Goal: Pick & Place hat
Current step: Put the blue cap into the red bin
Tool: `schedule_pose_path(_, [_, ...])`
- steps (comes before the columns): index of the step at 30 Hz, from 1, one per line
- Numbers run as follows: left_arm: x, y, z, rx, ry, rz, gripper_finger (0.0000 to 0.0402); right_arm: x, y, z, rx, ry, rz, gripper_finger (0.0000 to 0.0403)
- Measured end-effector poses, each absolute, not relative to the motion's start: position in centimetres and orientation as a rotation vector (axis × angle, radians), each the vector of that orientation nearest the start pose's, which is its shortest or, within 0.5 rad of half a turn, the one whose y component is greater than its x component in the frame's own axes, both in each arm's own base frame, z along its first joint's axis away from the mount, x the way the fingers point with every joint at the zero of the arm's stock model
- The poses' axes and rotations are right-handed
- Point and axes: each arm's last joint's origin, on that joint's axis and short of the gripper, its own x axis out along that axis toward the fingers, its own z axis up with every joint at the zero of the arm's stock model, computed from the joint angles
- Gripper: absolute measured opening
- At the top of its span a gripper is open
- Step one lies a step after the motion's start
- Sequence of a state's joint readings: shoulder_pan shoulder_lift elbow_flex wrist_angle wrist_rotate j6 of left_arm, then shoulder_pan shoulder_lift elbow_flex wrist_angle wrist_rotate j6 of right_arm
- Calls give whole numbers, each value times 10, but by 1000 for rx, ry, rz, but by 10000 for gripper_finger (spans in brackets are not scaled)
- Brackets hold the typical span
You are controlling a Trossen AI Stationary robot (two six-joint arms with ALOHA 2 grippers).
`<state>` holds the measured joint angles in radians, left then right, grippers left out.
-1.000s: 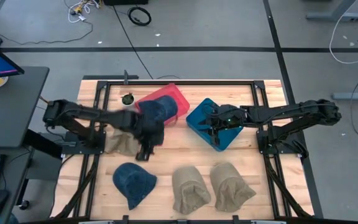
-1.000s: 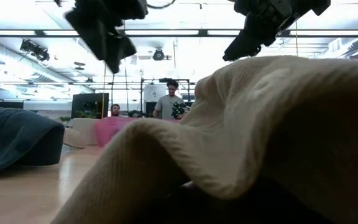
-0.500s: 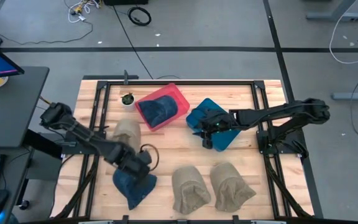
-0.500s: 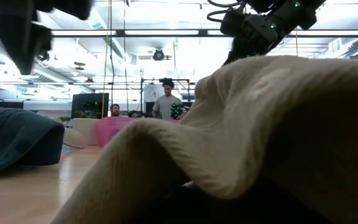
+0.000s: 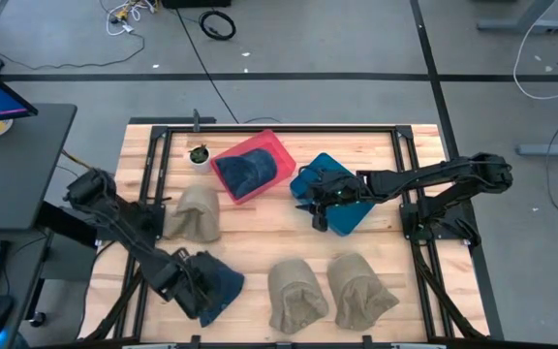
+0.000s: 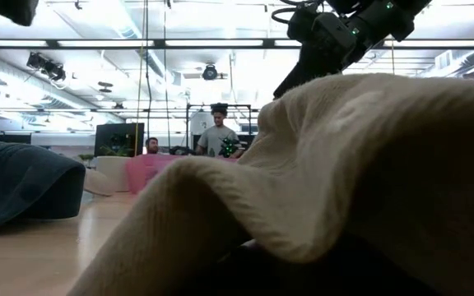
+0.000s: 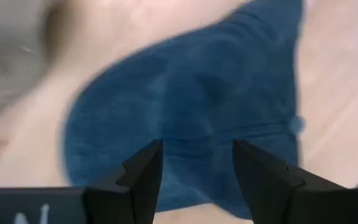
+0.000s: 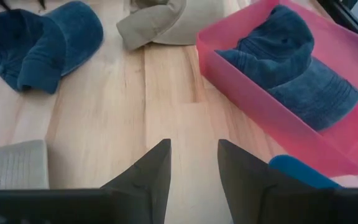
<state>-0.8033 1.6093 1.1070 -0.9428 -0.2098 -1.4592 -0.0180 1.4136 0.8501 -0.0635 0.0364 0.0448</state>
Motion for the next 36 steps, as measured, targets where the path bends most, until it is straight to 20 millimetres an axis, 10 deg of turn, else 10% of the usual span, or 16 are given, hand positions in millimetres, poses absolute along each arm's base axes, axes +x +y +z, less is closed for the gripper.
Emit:
schedule_pose_path(10, [200,-216,170,-329,1308,547,185,300,-6,234,38,549,-65,134])
schedule_pose_path(17, [203,-214,164,-198,1356,485,40,300,-6,234,38,551,-65,134])
schedule_pose_path(24, [208,-215,196,-48,1355,317,13,300,-6,234,38,551,-65,134])
schedule_pose_path(36, [221,-189,268,958,1341,90,18,300,-6,234,35,548,-64,134])
